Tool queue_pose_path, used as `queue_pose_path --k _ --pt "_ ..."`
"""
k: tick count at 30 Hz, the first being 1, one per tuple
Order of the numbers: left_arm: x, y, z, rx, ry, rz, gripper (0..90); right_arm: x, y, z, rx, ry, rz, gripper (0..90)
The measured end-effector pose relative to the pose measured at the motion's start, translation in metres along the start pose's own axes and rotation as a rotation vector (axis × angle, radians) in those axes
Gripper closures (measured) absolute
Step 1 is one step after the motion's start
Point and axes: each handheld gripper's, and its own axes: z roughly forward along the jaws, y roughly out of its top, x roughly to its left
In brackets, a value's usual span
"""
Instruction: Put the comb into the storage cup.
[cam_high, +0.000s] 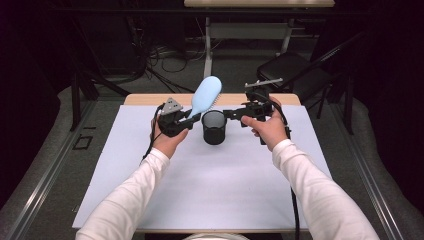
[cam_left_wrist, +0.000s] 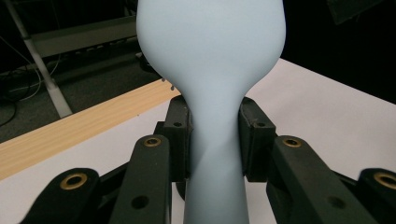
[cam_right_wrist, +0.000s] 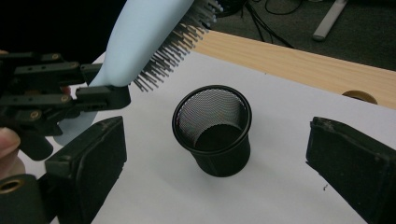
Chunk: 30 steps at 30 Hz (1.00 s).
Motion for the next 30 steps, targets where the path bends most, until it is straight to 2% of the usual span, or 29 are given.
queue_pose_path --k 12,17,30 --pt "-0.003 0.0 0.004 0.002 -0.009 0.002 69.1 -0.006 0.013 0.011 -0.013 -0.018 0.032 5.2" --pt "-0.003 0.0 0.005 0.002 -0.007 0.0 69.1 -0.012 0.02 0.017 -0.022 -0.036 0.064 5.5" --pt "-0.003 0.001 0.01 0.002 -0.002 0.001 69.2 -0.021 0.029 0.034 -0.02 -0.069 0.079 7.0"
